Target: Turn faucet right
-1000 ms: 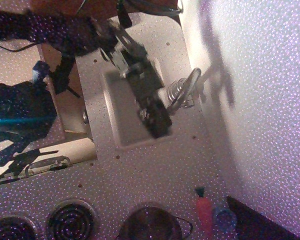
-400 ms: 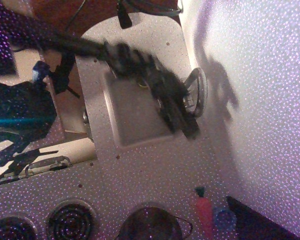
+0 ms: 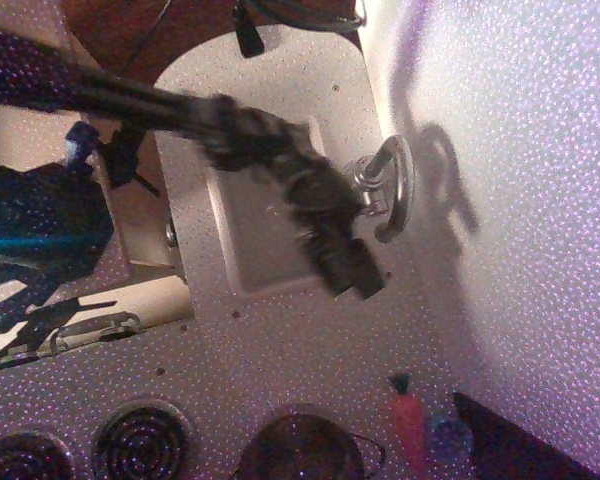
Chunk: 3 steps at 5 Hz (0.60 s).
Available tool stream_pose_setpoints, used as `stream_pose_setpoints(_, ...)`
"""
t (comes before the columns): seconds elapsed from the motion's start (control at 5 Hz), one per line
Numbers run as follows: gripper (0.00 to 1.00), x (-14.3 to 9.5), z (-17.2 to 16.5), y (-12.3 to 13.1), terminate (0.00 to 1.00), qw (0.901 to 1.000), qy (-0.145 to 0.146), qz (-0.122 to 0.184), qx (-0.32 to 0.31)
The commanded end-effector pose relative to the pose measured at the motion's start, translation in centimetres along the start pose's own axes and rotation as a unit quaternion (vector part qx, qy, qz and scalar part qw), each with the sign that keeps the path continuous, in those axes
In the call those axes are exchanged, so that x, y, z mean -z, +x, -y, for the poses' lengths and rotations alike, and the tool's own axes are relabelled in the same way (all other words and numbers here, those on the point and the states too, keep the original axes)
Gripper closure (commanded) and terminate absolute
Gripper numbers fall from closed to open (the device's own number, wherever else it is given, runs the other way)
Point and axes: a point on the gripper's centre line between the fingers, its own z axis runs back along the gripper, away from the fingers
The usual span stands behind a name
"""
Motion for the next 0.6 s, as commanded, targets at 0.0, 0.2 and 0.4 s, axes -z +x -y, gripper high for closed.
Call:
stream_pose_setpoints(0.0,0.0,-3.5,9.2,-0.9,0.0,0.9952,0.06,0.015,0.076)
stream_pose_setpoints(0.2,0.0,-7.4,14.7,-3.1,0.0,0.9779,0.172,0.04,0.112)
stream_pose_setpoints(0.4,0.0,-10.9,16.0,-4.9,1.0,0.9625,0.252,0.046,0.09)
